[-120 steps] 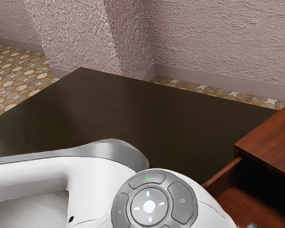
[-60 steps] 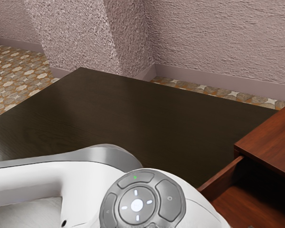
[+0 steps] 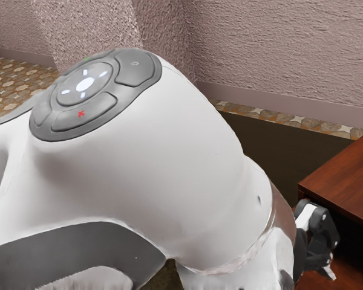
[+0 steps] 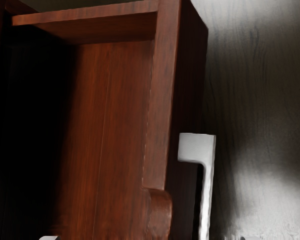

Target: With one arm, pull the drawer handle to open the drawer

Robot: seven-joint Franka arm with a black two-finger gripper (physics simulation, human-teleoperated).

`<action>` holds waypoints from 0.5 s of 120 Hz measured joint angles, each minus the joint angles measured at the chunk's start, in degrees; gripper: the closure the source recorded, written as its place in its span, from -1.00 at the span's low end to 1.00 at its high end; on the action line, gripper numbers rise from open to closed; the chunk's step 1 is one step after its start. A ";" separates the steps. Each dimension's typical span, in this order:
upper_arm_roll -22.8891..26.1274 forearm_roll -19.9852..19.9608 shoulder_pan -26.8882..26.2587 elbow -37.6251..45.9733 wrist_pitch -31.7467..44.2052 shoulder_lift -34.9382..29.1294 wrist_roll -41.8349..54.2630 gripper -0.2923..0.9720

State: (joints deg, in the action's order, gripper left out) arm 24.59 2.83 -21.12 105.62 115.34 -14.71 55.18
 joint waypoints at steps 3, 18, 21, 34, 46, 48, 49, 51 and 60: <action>-0.93 -0.21 0.24 -2.02 -2.10 0.16 -0.03 -0.16; -4.53 -0.48 7.67 -13.41 -14.45 2.40 -0.03 -0.33; -5.84 -0.51 9.80 -15.15 -16.77 3.02 0.07 -0.35; -17.11 -0.72 14.87 -21.42 -24.56 6.85 0.42 -0.43; -22.61 -0.88 20.68 -24.78 -28.84 9.56 0.72 -0.47; -22.88 -1.01 21.62 -25.07 -29.36 9.93 0.76 -0.47; -22.98 -1.18 22.07 -25.19 -29.61 10.14 0.78 -0.48; -23.06 -1.49 22.98 -25.39 -30.08 10.53 0.82 -0.48; -22.15 -2.45 26.96 -26.25 -31.77 11.89 0.98 -0.50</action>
State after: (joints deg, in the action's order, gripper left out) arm 2.45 0.38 5.84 79.36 83.57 -2.83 56.16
